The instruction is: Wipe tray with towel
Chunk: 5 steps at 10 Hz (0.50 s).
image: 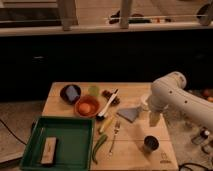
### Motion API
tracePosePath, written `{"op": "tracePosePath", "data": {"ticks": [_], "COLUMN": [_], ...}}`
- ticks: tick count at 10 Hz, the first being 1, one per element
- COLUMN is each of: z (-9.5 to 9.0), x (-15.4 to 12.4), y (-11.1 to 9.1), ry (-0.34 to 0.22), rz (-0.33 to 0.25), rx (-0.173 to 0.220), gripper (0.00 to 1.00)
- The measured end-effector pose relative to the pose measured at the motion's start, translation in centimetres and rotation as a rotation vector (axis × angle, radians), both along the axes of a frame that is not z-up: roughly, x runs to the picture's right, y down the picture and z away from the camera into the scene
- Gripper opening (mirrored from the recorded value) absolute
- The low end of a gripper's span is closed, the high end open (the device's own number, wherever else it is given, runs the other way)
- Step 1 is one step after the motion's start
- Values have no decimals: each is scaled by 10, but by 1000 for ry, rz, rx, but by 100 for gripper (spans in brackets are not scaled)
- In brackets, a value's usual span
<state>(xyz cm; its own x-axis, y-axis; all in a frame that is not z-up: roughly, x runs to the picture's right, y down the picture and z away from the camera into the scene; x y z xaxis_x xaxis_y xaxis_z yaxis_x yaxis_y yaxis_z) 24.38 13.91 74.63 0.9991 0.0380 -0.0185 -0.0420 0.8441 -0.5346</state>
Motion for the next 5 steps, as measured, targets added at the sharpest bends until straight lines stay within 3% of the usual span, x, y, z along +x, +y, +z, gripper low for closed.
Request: {"op": "tracePosePath", "data": {"ticks": [5], "z": [11], "x": [-10], "y": [9], "ry": [7], "rz": [27], "rx": [10], "gripper": [80]}}
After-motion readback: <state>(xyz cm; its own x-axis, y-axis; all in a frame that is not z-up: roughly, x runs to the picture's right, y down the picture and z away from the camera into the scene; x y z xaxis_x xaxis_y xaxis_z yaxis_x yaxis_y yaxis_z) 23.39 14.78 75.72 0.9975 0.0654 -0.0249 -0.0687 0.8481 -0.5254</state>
